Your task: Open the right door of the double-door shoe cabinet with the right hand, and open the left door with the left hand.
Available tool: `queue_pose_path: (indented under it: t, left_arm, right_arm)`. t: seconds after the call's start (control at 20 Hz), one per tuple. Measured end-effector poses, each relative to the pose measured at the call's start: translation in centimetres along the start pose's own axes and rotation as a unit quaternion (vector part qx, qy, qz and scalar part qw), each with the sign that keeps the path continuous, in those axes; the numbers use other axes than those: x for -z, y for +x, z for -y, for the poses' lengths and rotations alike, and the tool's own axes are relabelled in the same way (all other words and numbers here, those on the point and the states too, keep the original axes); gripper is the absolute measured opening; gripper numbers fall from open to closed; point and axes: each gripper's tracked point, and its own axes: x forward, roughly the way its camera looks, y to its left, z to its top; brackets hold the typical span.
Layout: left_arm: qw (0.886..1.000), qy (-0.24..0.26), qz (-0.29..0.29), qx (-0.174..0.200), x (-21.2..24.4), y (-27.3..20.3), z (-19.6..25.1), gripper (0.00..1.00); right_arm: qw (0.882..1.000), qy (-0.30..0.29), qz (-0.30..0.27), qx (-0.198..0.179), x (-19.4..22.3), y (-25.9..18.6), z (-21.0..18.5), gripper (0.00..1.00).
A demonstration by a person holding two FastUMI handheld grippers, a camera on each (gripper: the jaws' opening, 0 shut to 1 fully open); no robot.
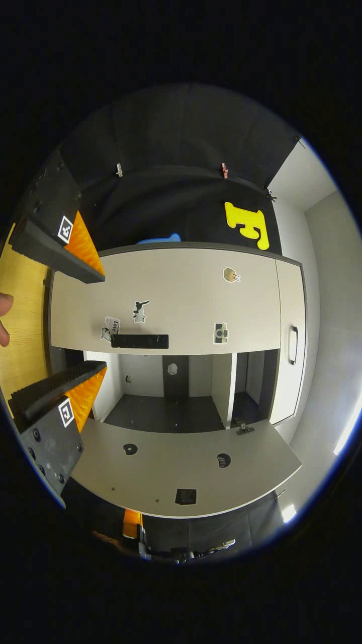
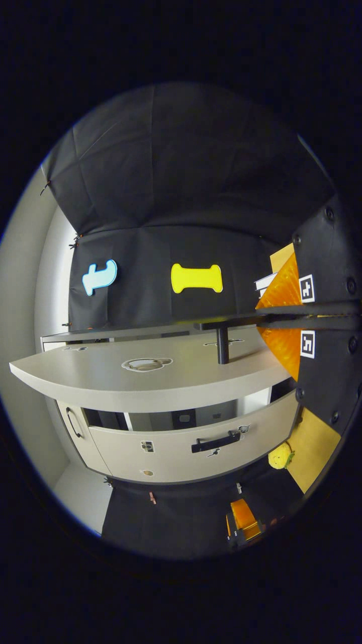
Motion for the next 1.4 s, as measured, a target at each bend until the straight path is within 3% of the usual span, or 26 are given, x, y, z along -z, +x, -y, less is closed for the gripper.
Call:
queue_pose_path:
  t: [0.15,0.25,0.35,0.4,0.5,0.6,0.85,1.0,1.4]
  left_arm:
    - [1.0,0.003,-0.001,0.003,0.1,0.1,0.6,0.95]
    - [1.0,0.002,-0.001,0.005,0.1,0.2,1.0,0.95]
    - [1.0,0.003,-0.002,0.007,0.1,0.5,1.4,0.95]
    - [1.0,0.004,-0.002,0.008,0.0,0.6,1.5,0.95]
    - [1.0,0.006,-0.001,0.012,-0.2,1.2,2.0,0.95]
    - [1.0,0.011,0.002,0.016,-0.6,1.9,2.4,0.95]
    - [0.999,0.025,0.018,0.028,-1.8,5.4,3.7,0.95]
    - [0.999,0.036,0.025,0.027,-2.1,8.4,4.0,0.95]
    - [0.999,0.034,0.004,0.007,-0.2,16.8,3.7,0.95]
  right_arm:
    - [1.0,0.016,-0.001,-0.011,0.0,-0.2,-0.7,0.07]
    - [1.0,0.019,-0.001,-0.01,0.0,-0.5,-0.8,0.14]
    - [1.0,0.014,0.005,-0.013,-0.3,-0.6,-0.8,0.11]
    - [1.0,0.009,0.008,-0.013,-0.4,-0.6,-0.7,0.24]
    - [1.0,-0.004,0.014,-0.006,-0.6,-0.8,-0.3,0.28]
    - [1.0,-0.018,0.024,0.006,-1.1,-1.0,0.4,0.38]
    - [0.998,-0.004,0.055,0.021,-2.4,-1.3,0.4,0.99]
    - [0.997,0.009,0.071,0.037,-3.1,-1.5,0.6,0.98]
    - [0.995,-0.011,0.093,0.025,-3.9,-1.8,0.2,0.97]
